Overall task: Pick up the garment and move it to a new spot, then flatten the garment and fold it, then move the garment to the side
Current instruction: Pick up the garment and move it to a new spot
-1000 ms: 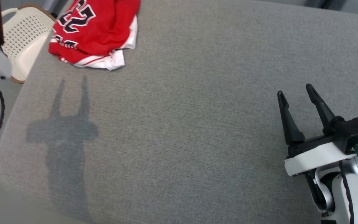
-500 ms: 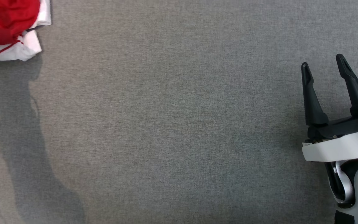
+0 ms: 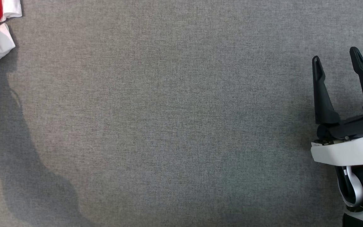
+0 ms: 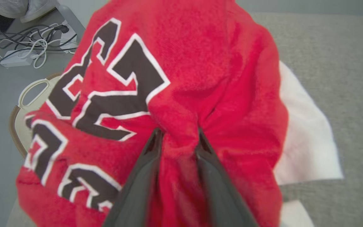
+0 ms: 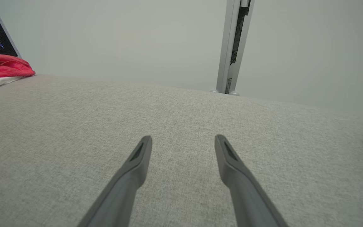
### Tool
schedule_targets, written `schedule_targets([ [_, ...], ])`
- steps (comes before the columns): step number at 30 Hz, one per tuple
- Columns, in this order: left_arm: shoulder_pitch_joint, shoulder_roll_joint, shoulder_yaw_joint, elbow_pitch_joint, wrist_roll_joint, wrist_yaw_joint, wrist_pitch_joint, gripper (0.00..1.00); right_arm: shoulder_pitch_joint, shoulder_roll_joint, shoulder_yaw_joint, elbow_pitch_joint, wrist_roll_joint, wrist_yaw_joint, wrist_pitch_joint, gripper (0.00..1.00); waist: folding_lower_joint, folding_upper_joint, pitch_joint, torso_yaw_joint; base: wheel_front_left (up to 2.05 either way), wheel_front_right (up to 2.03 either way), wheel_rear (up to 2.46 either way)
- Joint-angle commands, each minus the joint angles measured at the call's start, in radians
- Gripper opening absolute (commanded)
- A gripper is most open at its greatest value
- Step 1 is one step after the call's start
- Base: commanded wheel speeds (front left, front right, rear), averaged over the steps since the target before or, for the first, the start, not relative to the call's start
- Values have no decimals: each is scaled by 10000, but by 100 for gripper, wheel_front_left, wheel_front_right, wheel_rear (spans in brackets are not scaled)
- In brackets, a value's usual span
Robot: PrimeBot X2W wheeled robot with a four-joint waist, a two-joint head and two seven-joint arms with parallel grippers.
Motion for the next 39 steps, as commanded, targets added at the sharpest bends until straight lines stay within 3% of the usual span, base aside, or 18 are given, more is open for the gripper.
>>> schedule_targets([
  [1, -158, -4, -49, 49, 34, -44, -118, 0, -51, -43, -53, 24, 81, 1, -90, 100, 0, 0, -83, 40, 0, 0, 0],
  [13, -637, 196, -596, -154, 146, -270, -960, 0, 205, -43, -43, 1079, 673, 1, -691, 100, 0, 0, -1901, -79, 0, 0, 0],
  [24, -395, -354, -1755, -1454, -323, -354, -426, 0, 721, -43, -185, 2128, 1360, 1, -1275, 100, 0, 0, -3927, -370, 0, 0, 0],
  [29, 106, -849, -2295, -2463, -796, -358, -76, 0, 1050, -43, -400, 2519, 1591, 1, -1505, 100, 0, 0, -4743, -636, 0, 0, 0],
  [31, 542, -1320, -2513, -3053, -1017, -359, 81, 0, 1210, -41, -499, 2653, 1686, 1, -1581, 100, 0, 0, -5059, -817, 0, 0, 0],
  [39, 1692, -2708, -3303, -4511, -1203, -218, 239, 0, 1335, -40, -481, 2741, 1822, 1, -1675, 100, 0, 0, -5128, -1477, 0, 0, 0],
])
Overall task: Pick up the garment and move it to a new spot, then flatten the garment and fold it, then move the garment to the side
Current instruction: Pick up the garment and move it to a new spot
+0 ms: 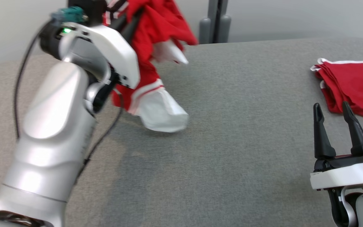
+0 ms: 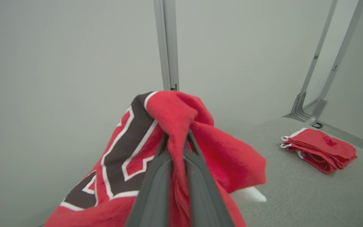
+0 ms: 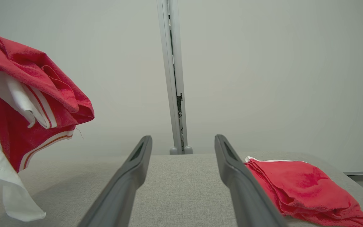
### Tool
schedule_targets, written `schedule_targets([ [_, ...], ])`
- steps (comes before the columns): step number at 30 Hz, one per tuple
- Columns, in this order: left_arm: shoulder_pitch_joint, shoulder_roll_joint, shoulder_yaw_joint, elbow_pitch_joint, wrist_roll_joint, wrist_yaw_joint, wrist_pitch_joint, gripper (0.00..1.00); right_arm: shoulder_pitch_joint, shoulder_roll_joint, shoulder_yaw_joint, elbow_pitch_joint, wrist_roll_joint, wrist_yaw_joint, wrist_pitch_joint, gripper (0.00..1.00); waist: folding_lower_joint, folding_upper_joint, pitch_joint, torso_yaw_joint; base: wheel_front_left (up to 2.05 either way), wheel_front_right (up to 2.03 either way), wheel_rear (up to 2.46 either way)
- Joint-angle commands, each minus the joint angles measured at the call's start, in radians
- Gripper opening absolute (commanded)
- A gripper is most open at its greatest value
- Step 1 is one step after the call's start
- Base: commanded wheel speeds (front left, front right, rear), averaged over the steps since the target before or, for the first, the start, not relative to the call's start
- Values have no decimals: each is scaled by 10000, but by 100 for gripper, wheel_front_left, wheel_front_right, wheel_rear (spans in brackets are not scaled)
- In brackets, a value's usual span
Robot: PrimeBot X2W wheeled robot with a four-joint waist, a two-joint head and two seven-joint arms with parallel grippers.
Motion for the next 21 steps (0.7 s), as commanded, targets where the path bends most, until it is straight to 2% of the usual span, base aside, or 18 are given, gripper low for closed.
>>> schedule_targets([
  [1, 269, -173, -115, -127, -39, 80, 25, 0, 29, -41, 42, -3, 65, 1, -66, 100, 0, -1, 133, -273, 0, 0, 0],
  [7, 961, -703, -820, -140, -11, 211, -253, 0, -339, -41, 411, 114, 265, 1, -206, 100, 0, -1, 882, -1000, 0, 0, 0],
  [16, 1633, -975, -1679, 1580, -82, 605, -1935, 0, -729, -39, 766, 570, 458, 1, -572, 100, 0, -1, 1657, -1841, 0, 0, 0],
  [18, 1755, -997, -2011, 1775, -368, 615, -2175, 44, -794, -39, 812, 672, 481, 1, -633, 100, 0, -1, 1658, -1906, 0, 0, 0],
  [19, 1792, -994, -2176, 1836, -496, 660, -2297, 78, -828, -41, 830, 742, 488, 1, -667, 100, 0, -1, 1643, -1924, 0, 0, 0],
  [20, 1837, -985, -2336, 1895, -625, 705, -2414, 100, -842, -41, 838, 816, 500, 1, -670, 100, 0, -1, 1610, -1927, 0, 0, 0],
  [21, 1881, -979, -2491, 1951, -782, 769, -2517, 100, -845, -38, 854, 885, 521, 1, -693, 100, 0, -1, 1567, -1913, 0, 0, 0],
])
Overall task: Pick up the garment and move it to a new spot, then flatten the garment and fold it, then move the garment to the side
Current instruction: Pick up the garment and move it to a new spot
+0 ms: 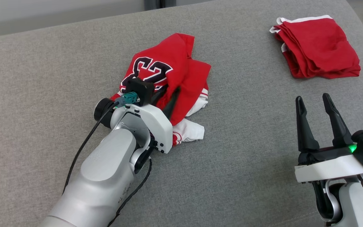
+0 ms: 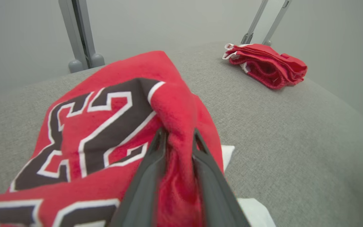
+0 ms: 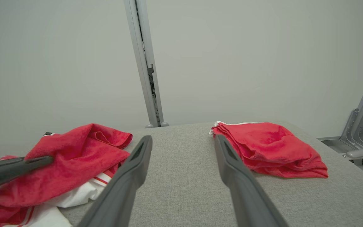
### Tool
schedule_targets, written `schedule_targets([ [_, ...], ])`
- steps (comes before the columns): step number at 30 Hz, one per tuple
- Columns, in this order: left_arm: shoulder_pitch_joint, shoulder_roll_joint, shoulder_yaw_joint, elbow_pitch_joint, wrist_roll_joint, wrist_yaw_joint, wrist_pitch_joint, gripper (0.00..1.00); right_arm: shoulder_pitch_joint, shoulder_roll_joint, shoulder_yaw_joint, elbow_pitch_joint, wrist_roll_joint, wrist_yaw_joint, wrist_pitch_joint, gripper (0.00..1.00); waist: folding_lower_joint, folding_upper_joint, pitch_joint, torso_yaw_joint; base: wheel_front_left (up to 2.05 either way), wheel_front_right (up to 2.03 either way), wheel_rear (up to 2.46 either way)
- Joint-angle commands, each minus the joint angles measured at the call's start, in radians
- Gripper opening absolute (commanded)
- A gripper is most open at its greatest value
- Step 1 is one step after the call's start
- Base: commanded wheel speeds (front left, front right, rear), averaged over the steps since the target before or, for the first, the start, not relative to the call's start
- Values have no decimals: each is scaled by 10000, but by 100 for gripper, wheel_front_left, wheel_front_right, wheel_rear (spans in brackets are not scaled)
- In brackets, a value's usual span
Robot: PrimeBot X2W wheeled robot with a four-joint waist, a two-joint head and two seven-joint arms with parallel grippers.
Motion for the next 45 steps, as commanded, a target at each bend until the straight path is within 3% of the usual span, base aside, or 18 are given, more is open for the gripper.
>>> schedule_targets([
  [1, 97, 65, -177, 53, -259, 132, -209, 100, -109, -41, -5, 82, 91, 1, -85, 100, 0, 0, -98, 43, 0, 0, 0],
  [11, 28, 52, -895, -135, -1321, 551, -1369, 100, 68, -43, -86, 390, 70, 1, -142, 100, 0, 0, -841, 788, 0, 0, 0],
  [18, 655, 220, -848, -397, -1166, 1001, -2014, 100, 337, -46, -161, 667, -27, 1, -24, 100, 0, 0, -1670, 1508, 0, 0, 0],
  [24, 2095, 639, -198, -1334, -1294, 1532, -2214, 100, 620, -48, -143, 791, -16, 1, 76, 100, 0, 0, -2234, 1889, 0, 0, 0],
  [33, 5162, 1344, 1745, -4419, -383, 2492, -2218, 100, 937, -45, -52, 869, 74, 1, 21, 100, 0, 0, -2585, 2056, 0, 0, 0],
  [41, 7215, 1264, 3191, -6167, 404, 2887, -2218, 100, 1101, -45, 60, 909, 55, 1, -36, 100, 0, 0, -2650, 2110, 0, 0, 0],
  [45, 7751, 1035, 3599, -6499, 665, 2785, -2219, 100, 1110, -46, 212, 1021, 174, 1, -96, 100, 0, 0, -2695, 2087, 0, 0, 0],
])
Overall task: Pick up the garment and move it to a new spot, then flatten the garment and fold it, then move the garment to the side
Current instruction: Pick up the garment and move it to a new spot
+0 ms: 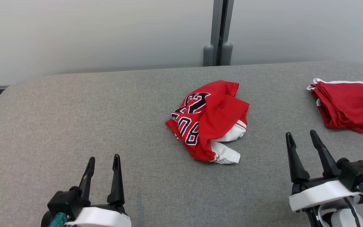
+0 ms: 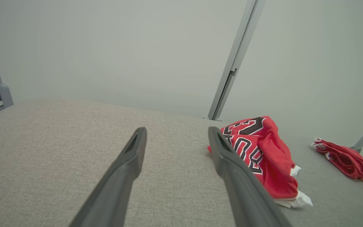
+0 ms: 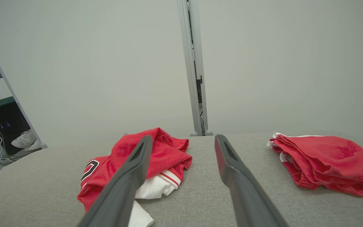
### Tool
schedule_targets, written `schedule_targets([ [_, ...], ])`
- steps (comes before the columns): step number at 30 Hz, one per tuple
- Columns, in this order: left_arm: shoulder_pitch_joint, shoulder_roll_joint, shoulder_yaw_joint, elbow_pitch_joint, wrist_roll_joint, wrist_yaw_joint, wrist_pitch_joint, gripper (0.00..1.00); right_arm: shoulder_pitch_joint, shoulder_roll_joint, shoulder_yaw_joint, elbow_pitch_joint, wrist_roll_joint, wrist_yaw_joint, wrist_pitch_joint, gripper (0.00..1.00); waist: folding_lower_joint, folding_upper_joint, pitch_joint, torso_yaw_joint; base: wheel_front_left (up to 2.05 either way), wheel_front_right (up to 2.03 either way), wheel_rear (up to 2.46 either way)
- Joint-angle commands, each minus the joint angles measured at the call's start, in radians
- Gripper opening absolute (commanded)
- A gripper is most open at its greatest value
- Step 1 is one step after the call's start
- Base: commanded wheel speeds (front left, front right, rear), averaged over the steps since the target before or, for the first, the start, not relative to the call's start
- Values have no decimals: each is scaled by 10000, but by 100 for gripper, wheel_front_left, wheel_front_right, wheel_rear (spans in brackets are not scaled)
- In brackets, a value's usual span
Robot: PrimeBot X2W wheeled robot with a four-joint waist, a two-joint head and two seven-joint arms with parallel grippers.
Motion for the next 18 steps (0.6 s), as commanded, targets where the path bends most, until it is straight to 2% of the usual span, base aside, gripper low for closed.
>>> schedule_targets([
  [1, 207, -93, 158, -76, 165, -116, -16, 100, 41, -52, 31, 119, 84, 1, -96, 100, 0, 0, -41, 0, 0, 0, 0],
  [18, 434, -596, 696, 195, 833, -660, -17, 100, -101, -52, 107, 689, 120, 1, -200, 100, 0, 0, -159, -27, 0, 0, 0],
])
